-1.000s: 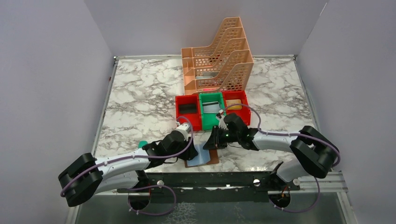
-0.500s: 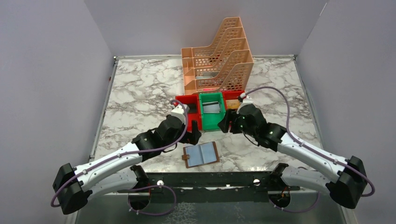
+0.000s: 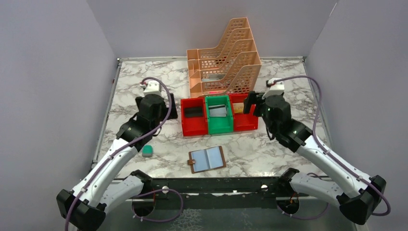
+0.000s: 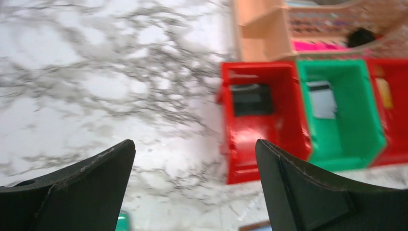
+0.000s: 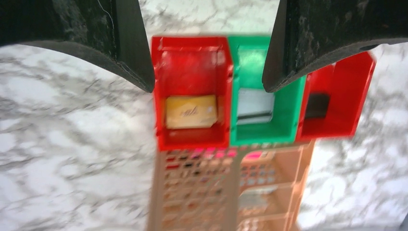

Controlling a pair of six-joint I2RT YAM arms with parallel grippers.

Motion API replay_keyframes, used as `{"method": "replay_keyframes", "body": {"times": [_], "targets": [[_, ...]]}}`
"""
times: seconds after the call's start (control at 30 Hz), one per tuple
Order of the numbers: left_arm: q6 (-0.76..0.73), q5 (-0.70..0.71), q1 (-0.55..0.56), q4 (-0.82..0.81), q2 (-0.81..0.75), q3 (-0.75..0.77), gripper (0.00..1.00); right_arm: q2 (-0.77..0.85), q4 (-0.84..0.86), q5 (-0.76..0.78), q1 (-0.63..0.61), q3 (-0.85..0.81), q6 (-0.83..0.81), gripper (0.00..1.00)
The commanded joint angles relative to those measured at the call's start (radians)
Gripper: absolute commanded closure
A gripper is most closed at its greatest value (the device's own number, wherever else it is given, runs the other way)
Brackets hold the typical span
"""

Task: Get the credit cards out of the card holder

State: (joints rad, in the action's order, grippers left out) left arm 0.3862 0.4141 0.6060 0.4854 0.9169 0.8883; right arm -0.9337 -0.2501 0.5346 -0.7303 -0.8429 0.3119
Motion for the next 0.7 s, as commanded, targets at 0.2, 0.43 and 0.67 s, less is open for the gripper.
{"method": "replay_keyframes", "body": {"times": [0.2, 0.43, 0.67], "targets": [[-0.082, 0.100, -0.247, 0.018, -0.127, 0.065, 0.01, -0.106, -0.082, -0.277, 0.356, -0.371, -0.155, 0.05], [-0.020, 0.245, -0.247, 0.016, -0.184, 0.072, 0.01, -0.068, -0.129, -0.399, 0.356, -0.353, -0.086, 0.01], [-0.051, 0.211, -0.247, 0.003, -0.146, 0.077, 0.01, -0.011, -0.120, -0.392, 0.356, -0.269, -0.093, 0.00]]}}
